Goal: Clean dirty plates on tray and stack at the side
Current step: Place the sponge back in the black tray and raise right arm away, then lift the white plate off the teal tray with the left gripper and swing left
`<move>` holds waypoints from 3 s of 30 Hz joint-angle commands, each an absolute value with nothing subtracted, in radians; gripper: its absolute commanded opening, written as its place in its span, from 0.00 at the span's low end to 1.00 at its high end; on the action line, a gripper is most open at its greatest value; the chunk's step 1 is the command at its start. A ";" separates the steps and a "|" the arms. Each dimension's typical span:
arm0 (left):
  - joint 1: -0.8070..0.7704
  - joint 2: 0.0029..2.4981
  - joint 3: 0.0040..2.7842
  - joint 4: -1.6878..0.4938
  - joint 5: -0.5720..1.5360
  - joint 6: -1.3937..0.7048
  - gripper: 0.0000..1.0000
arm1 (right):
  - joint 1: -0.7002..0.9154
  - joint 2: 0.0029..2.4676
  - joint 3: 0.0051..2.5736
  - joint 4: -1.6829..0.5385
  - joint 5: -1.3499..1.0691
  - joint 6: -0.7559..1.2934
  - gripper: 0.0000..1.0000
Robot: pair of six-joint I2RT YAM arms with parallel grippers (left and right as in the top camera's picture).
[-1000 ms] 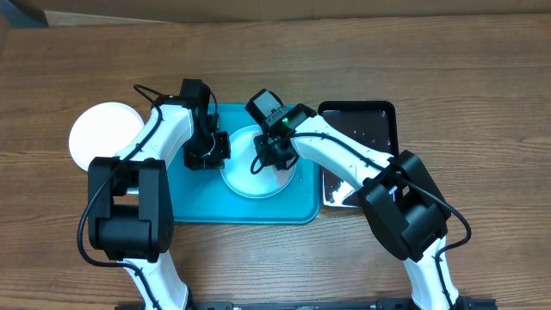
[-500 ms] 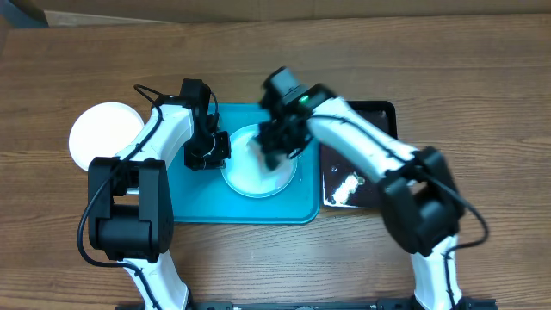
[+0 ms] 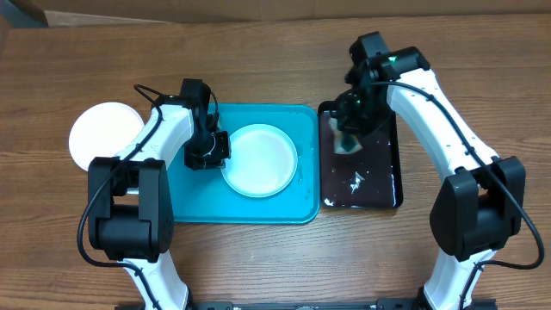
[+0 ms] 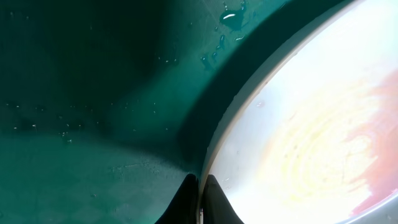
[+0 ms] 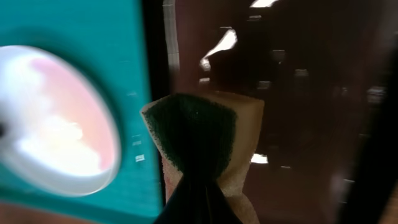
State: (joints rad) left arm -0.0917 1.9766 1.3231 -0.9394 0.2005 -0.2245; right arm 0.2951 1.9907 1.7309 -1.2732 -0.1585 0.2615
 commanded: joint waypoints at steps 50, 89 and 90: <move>-0.078 1.947 1.443 -1.054 0.170 -0.204 0.04 | -0.136 1.954 1.688 -1.131 0.081 0.314 1.00; -0.854 1.946 1.994 -1.298 -0.762 -0.403 0.04 | -0.136 1.954 1.688 -1.131 0.081 0.314 1.00; -0.883 1.946 1.994 -1.301 -0.806 -0.411 0.04 | -0.136 1.954 1.688 -1.131 0.081 0.314 1.00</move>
